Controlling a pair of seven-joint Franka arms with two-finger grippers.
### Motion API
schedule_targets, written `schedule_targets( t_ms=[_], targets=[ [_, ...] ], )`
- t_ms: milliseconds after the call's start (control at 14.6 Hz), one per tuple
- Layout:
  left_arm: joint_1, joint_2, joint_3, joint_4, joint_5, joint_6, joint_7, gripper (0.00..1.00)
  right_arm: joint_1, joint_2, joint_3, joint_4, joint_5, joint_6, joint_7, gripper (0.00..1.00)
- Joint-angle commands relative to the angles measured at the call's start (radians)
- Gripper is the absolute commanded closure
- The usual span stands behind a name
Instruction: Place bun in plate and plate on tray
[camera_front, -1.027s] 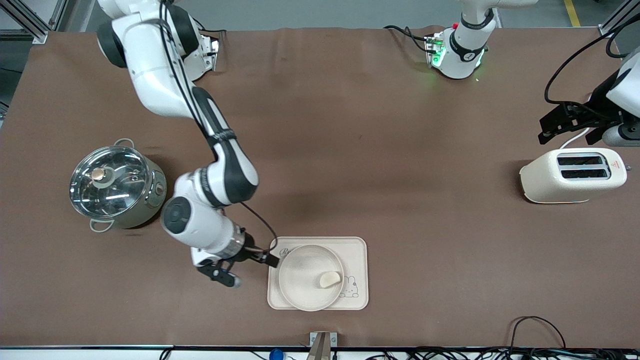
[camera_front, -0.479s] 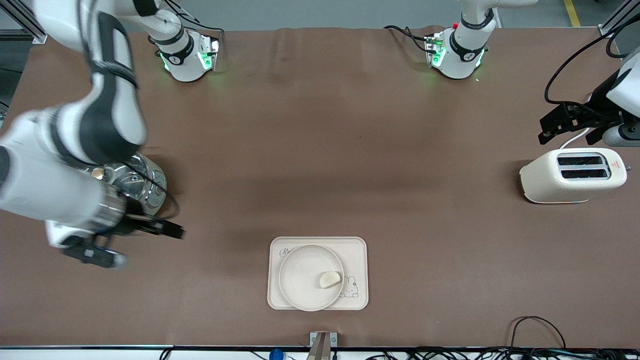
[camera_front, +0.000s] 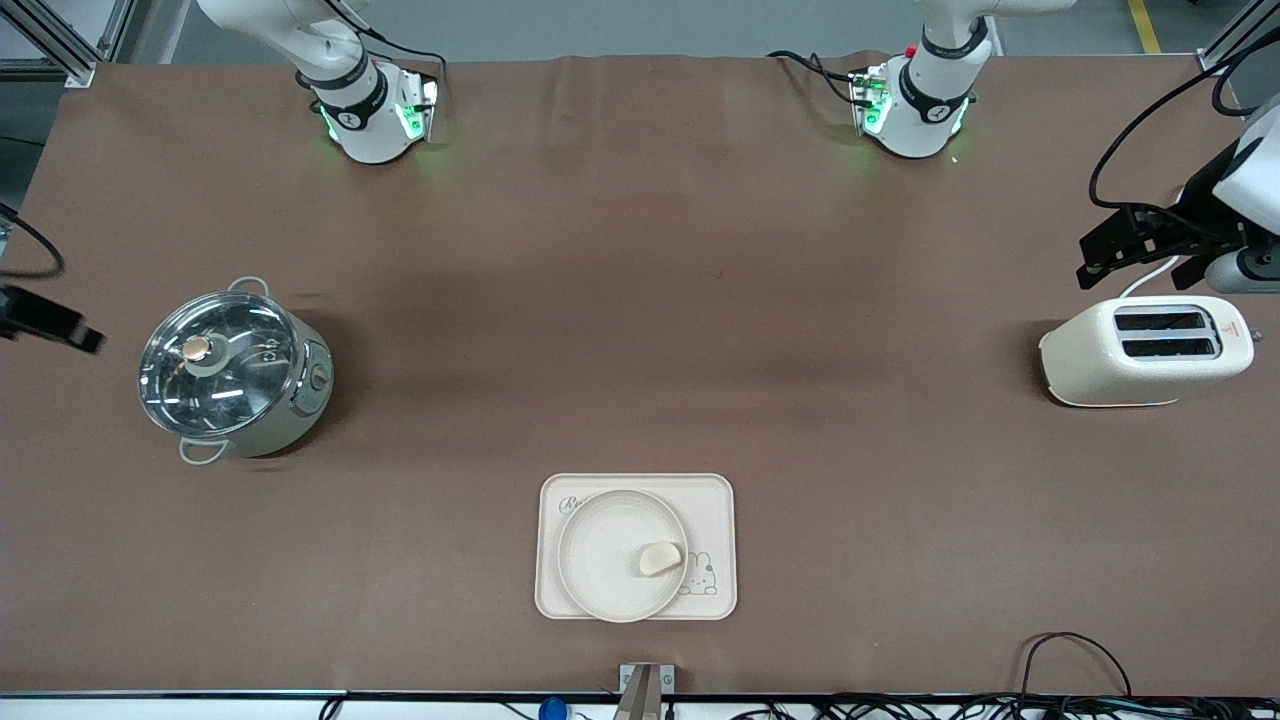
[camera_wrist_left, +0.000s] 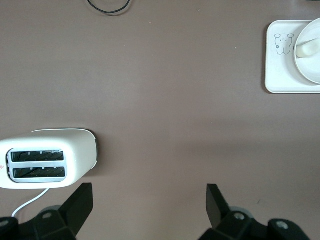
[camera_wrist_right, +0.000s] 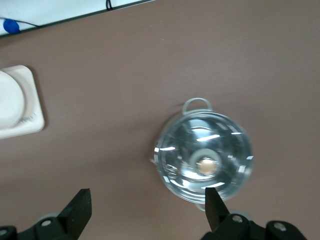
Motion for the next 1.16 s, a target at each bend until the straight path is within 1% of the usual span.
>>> schedule_targets(
  t_ms=[0, 68, 137, 274, 411, 616, 1096],
  targets=[
    [0.002, -0.001, -0.002, 0.008, 0.007, 0.003, 0.019, 0.0, -0.1, -0.061, 0.154, -0.067, -0.11, 0.017, -0.078, 0.0],
    [0.002, -0.001, -0.002, 0.008, 0.005, 0.003, 0.019, 0.0, -0.138, -0.07, 0.203, -0.073, -0.127, 0.015, -0.079, 0.0],
    [0.003, -0.001, -0.002, 0.008, 0.005, 0.003, 0.02, 0.0, -0.151, -0.081, 0.217, -0.091, -0.131, 0.011, -0.076, 0.0],
    [0.003, -0.001, 0.0, 0.008, 0.005, 0.003, 0.02, 0.0, -0.154, -0.127, 0.224, -0.137, -0.13, 0.011, -0.078, 0.0],
    [0.003, -0.001, 0.0, 0.008, 0.005, 0.003, 0.02, 0.0, -0.154, -0.2, 0.225, -0.229, -0.131, 0.027, -0.081, 0.0],
    [0.003, -0.001, 0.0, 0.008, 0.01, 0.002, 0.023, 0.0, -0.188, -0.264, 0.282, -0.3, -0.134, 0.031, -0.081, 0.0],
    [0.003, 0.001, 0.001, 0.009, 0.013, 0.002, 0.019, 0.0, -0.189, -0.271, 0.292, -0.306, -0.139, 0.024, -0.081, 0.0]
  ],
)
